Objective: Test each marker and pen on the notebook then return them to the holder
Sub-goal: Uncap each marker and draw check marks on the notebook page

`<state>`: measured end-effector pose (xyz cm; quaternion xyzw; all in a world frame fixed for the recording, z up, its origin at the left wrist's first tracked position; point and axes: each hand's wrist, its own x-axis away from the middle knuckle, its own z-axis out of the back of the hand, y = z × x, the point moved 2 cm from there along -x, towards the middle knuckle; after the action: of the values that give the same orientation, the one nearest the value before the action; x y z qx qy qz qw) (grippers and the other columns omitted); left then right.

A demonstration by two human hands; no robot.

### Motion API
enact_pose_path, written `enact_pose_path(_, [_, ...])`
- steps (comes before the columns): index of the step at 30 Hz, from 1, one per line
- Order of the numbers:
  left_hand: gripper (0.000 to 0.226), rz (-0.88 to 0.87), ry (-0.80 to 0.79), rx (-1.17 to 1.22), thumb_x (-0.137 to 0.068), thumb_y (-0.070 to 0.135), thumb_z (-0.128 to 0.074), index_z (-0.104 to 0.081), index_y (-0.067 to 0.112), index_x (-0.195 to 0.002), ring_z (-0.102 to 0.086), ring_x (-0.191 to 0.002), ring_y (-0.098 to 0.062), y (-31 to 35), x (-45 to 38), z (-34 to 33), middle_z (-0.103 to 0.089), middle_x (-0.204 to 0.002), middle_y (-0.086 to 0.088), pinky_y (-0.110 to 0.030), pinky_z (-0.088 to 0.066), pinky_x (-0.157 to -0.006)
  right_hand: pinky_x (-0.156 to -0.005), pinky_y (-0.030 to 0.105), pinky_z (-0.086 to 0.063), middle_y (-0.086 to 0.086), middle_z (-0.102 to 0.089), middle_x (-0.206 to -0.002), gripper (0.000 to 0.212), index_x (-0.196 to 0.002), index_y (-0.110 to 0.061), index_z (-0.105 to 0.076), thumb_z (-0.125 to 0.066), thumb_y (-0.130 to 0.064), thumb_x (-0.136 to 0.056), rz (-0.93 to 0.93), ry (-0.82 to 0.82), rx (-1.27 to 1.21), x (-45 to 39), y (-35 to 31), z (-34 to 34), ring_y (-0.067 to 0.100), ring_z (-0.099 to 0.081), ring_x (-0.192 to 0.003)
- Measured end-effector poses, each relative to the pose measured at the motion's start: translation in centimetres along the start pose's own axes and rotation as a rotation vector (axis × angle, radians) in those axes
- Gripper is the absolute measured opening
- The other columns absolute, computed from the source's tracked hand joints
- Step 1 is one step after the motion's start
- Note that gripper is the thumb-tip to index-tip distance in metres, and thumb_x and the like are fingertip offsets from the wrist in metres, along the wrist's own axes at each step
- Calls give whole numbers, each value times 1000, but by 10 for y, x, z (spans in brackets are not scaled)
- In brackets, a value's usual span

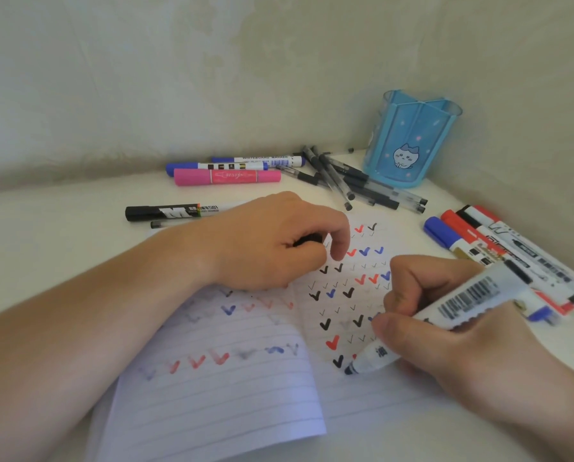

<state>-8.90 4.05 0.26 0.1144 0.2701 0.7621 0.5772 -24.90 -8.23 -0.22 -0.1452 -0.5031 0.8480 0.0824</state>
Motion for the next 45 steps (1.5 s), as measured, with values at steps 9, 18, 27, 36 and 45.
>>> enact_pose_path(9, [55, 22, 133, 65, -96, 0, -47, -31, 37, -135, -59, -91, -5, -1, -4, -4, -65, -103, 15, -21, -47, -81, -46, 26, -42, 8, -61, -57, 33, -75, -20, -73, -80, -48, -59, 148, 162, -447, -26, 3, 26, 27, -49, -43])
enact_pose_path(18, [57, -9, 204, 111, -88, 14, -70, -38, 40, -128, -66, -77, -12, 4, -5, -4, -64, -112, 30, -13, -46, -80, -47, 29, -40, 15, -66, -60, 24, -72, -15, -76, -53, -15, -77, 74, 279, -353, -30, 16, 31, 31, -52, -43])
enact_pose_path(27, [38, -196, 238, 196, -102, 13, -41, -37, 31, -135, -52, -65, -8, 14, -2, -7, -62, -85, 10, -19, -44, -64, -42, 28, -39, 16, -68, -68, 37, -81, -14, -74, -65, -48, -68, 64, 138, -511, -32, 10, 25, 31, -51, -39])
enact_pose_path(36, [62, -219, 215, 212, -92, -16, -42, -40, 34, -129, -53, -74, 3, 16, -4, -14, -52, -78, 12, -2, -37, -72, -41, 22, -36, 14, -67, -65, 47, -82, -17, -71, -68, -63, -72, 163, 137, -433, -29, 10, 18, 38, -60, -42])
enact_pose_path(45, [43, -183, 309, 144, -99, 11, -47, -42, 38, -132, -58, -72, -15, 1, -14, -16, -61, -86, 13, -35, -49, -67, -43, 23, -37, 3, -60, -57, 19, -83, -26, -73, -75, -42, -72, 121, 174, -307, -38, 12, 27, 19, -48, -46])
